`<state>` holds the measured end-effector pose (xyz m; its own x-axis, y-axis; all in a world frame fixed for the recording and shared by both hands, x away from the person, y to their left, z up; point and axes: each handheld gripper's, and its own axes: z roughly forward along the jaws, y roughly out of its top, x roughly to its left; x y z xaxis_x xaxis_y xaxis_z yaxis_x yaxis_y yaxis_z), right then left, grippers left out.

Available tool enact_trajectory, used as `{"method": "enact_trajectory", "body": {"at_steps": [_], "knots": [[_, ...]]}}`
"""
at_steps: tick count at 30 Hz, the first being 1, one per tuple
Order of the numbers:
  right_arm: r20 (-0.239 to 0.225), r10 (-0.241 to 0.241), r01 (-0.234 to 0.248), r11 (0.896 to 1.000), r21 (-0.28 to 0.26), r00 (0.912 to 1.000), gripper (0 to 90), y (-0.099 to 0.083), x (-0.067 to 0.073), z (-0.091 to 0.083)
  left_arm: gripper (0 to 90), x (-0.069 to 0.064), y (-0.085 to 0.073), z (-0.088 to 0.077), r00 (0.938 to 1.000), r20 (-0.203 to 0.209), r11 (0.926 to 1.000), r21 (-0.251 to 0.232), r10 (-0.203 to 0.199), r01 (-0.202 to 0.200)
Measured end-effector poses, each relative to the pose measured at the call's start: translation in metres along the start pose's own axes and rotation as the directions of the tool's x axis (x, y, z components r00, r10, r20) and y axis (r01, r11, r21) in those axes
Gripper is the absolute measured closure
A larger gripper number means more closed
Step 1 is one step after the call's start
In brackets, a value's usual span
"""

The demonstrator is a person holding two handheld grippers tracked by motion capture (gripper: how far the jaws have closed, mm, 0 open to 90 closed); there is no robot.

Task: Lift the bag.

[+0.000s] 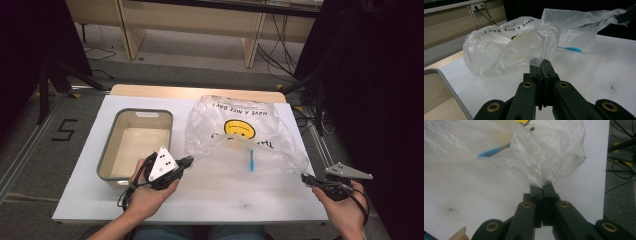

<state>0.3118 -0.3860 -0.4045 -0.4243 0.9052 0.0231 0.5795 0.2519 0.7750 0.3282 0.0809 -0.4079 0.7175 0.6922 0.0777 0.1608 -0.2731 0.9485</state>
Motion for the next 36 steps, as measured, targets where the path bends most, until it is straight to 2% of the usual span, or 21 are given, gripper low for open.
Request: {"method": "enact_trajectory", "body": {"at_steps": [13, 26, 36], "knots": [[0.03, -0.008, 0.011, 0.995, -0.097, 0.9995, 89.9, 0.018, 0.0, -0.018, 89.2, 0.008, 0.015, -0.004, 0.9998, -0.02, 0.9987, -0.051, -0.002, 0.001], [0.048, -0.015, 0.023, 0.988, -0.15, 0.9987, 89.9, 0.034, 0.0, -0.025, 89.2, 0.015, 0.024, -0.004, 0.9993, -0.036, 0.997, -0.077, -0.008, 0.005], [0.072, -0.026, 0.041, 0.976, -0.214, 0.997, 89.9, 0.046, 0.001, -0.032, 89.2, 0.017, 0.035, -0.009, 0.999, -0.044, 0.9932, -0.116, -0.011, 0.006]]}}
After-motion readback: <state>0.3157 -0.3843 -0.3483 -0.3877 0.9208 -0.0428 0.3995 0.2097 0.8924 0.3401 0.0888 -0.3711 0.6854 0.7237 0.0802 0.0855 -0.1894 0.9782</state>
